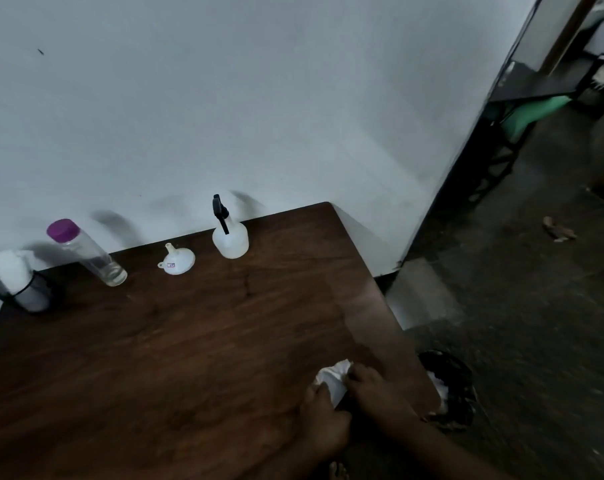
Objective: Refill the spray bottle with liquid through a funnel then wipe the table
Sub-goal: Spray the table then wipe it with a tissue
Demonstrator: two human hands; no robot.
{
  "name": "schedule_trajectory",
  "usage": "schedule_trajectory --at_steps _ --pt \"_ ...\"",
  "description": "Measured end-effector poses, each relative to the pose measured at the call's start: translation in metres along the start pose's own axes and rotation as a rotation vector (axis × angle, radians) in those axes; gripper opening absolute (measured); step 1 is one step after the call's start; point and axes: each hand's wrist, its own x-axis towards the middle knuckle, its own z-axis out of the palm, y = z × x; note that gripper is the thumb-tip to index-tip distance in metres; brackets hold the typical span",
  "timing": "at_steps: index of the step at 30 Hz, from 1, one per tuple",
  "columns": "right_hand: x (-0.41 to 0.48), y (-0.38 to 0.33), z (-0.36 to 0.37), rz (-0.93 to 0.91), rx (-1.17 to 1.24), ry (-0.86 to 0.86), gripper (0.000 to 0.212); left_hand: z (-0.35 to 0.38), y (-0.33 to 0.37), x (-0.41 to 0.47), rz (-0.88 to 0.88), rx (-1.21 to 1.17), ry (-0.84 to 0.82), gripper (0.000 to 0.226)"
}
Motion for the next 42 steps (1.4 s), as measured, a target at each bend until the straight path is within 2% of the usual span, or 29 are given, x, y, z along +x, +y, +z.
schedule_trajectory --at_steps 2,5,6,9,12,16,19,22,25,29,34,37,42 --pt "-0.005 -0.011 0.005 0.045 0.033 0.031 0.043 0.001 -0.008 0.003 0.052 -0.055 -0.027 0.087" --pt "-0.013 -0.028 0.009 0.093 0.147 0.003 0.072 -0.003 -0.012 -0.002 0.109 -0.137 -0.041 0.057" --pt "-0.015 -0.031 0.012 0.100 0.220 0.026 0.069 -0.004 -0.012 -0.005 0.118 -0.163 -0.044 0.056" --pt "-0.031 -0.050 0.010 0.173 0.196 0.110 0.032 -0.004 -0.022 -0.008 0.083 -0.278 -0.133 0.061" --pt "-0.048 -0.068 0.005 0.274 0.283 0.156 0.045 -0.009 -0.029 -0.011 0.092 -0.367 -0.192 0.043" --pt "-0.062 -0.088 0.007 0.552 0.727 0.199 0.017 -0.005 -0.043 -0.016 0.072 -0.488 -0.291 0.029" --pt "-0.078 -0.093 0.013 0.705 1.050 0.312 0.035 0.006 -0.059 -0.009 0.050 -0.474 -0.308 0.039" --pt "-0.089 -0.091 0.013 0.836 1.256 0.391 0.040 0.007 -0.050 -0.015 0.065 -0.496 -0.384 0.033" --pt "-0.095 -0.071 0.013 0.911 1.362 0.483 0.034 0.014 -0.031 -0.013 0.089 -0.494 -0.400 0.033" --pt "-0.100 -0.038 -0.004 0.911 1.522 0.627 0.033 0.030 0.010 -0.003 0.164 -0.471 -0.426 0.037" --pt "-0.102 0.021 -0.022 0.949 1.513 0.760 0.034 0.062 0.077 0.019 0.245 -0.446 -0.498 0.056" --pt "-0.103 0.058 -0.032 1.007 1.577 0.854 0.032 0.089 0.115 0.035 0.284 -0.411 -0.542 0.053" --pt "-0.105 0.119 -0.046 1.067 1.678 0.980 0.030 0.142 0.165 0.067 0.275 -0.326 -0.513 0.048"
